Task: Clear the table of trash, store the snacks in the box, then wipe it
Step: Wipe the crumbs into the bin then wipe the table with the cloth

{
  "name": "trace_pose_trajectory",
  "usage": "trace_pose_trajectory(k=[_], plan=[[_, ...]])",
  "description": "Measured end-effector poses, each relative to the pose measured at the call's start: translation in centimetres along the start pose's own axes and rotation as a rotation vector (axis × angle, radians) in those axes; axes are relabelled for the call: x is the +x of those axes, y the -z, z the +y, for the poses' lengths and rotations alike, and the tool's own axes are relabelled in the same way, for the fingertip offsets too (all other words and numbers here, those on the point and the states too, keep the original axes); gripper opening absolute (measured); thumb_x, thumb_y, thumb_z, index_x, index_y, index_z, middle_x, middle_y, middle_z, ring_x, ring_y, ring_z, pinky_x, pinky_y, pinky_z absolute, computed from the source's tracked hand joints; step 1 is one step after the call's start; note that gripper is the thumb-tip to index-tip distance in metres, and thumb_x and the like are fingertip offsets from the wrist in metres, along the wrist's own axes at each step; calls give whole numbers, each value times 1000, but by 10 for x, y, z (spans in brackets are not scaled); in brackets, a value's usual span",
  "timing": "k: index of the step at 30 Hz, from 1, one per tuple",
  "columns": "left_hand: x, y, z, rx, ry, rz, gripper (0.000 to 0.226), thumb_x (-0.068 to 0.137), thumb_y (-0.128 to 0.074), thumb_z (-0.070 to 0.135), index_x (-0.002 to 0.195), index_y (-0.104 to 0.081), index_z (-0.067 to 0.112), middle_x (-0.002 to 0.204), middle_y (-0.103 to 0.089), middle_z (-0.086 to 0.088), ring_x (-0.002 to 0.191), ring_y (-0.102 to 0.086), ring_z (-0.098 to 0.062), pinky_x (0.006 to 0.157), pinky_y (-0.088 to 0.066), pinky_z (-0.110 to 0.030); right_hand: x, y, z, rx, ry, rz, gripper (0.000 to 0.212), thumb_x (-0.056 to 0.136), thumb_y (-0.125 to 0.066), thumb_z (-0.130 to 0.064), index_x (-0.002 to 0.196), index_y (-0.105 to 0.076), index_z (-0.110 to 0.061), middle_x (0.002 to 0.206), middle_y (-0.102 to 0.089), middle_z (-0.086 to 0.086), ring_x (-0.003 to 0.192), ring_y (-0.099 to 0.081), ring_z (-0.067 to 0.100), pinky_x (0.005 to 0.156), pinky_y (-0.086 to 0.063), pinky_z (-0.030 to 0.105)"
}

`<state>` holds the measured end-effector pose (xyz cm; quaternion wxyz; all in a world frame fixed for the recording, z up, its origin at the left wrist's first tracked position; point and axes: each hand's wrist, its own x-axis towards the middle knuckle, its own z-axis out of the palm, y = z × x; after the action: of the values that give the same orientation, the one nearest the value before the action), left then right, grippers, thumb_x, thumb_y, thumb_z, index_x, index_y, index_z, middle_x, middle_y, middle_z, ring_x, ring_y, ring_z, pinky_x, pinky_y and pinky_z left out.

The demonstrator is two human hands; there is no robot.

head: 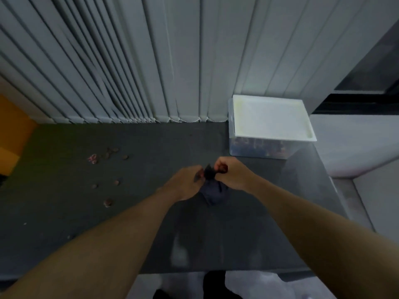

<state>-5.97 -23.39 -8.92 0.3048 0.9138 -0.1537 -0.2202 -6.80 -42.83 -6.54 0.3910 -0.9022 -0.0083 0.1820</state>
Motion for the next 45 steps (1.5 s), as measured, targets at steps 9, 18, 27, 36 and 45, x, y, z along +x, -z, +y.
trace_pose_trajectory(k=[9,18,27,36,45], plan=[[-1,86,0,70,-16,314,9,103,-42,13,105,-49,10,94,-60,-11,88,-58,-33,77,-43,-41,58,40,-72,-52,224,17,36,71,-84,-23,99,-61,-27,97,-68,-4,91,-64,15,78,-50,27],[-21,135,-8,114,17,451,11,98,-56,23,97,-63,15,94,-67,-2,88,-59,-20,78,-43,-29,79,45,-125,-250,299,-12,13,79,-72,-13,85,-64,-21,88,-62,-1,84,-58,18,69,-41,24],[-38,172,-20,68,-101,449,9,95,-63,19,86,-64,18,73,-61,9,67,-54,-3,64,-37,-18,78,16,-152,-36,203,-219,55,77,-85,-21,127,-62,-23,114,-66,-2,106,-63,14,92,-51,26],[-44,190,-42,79,-173,427,9,97,-60,24,96,-68,23,86,-68,5,81,-61,-10,73,-48,-24,74,5,-173,116,238,-243,38,82,-80,-12,111,-56,-21,125,-62,-6,120,-55,8,98,-46,27],[-53,188,-46,93,-198,376,5,97,-61,28,98,-58,25,74,-57,12,70,-52,-2,63,-37,-21,77,5,-185,-140,262,-192,15,85,-74,-24,94,-63,-21,92,-66,-1,86,-62,16,74,-50,26]])
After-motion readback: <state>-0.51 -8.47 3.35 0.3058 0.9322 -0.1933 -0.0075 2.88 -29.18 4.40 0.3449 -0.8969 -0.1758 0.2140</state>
